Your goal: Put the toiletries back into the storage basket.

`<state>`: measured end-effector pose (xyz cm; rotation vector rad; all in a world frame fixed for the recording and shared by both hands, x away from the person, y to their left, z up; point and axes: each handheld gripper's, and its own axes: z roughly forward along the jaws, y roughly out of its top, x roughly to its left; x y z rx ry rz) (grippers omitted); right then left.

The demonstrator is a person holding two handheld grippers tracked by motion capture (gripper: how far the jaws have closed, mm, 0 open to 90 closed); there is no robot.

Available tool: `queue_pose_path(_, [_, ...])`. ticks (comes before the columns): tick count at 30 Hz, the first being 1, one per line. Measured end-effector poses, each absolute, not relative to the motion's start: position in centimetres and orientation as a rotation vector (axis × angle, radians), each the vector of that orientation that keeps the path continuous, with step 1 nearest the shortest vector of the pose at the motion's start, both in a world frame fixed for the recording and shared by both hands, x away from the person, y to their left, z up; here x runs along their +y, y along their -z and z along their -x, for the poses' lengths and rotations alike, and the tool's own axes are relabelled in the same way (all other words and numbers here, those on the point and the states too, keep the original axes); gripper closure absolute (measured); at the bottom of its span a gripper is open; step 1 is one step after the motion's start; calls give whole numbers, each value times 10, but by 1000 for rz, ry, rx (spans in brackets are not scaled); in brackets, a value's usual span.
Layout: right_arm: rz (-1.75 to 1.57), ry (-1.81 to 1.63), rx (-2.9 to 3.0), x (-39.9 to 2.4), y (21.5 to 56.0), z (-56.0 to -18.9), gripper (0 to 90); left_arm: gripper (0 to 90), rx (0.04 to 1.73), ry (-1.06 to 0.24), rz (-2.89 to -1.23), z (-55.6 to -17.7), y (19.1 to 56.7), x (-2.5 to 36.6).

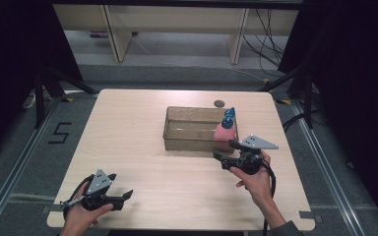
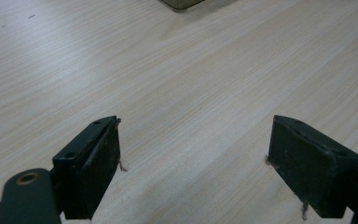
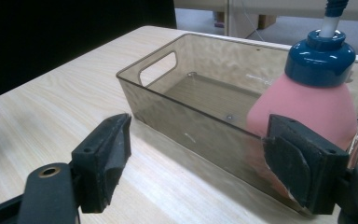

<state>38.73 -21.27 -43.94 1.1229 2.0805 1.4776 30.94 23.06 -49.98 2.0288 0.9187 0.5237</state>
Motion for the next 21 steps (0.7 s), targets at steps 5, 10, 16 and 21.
queue_pose_path(5, [-1155, -1481, 2102, -212, 441, -384, 220, 165, 918, -524, -2029, -309, 500, 231])
queue_pose_path(10, [-1095, -1471, 2108, -213, 443, -382, 195, 164, 919, -524, -2028, -309, 500, 230])
queue_pose_path(16, [-1111, -1486, 2106, -211, 445, -377, 175, 164, 919, -524, -2028, -309, 500, 231])
queue_pose_path(21, [-1100, -1496, 2101, -211, 448, -372, 161, 165, 921, -524, -2029, -309, 500, 230])
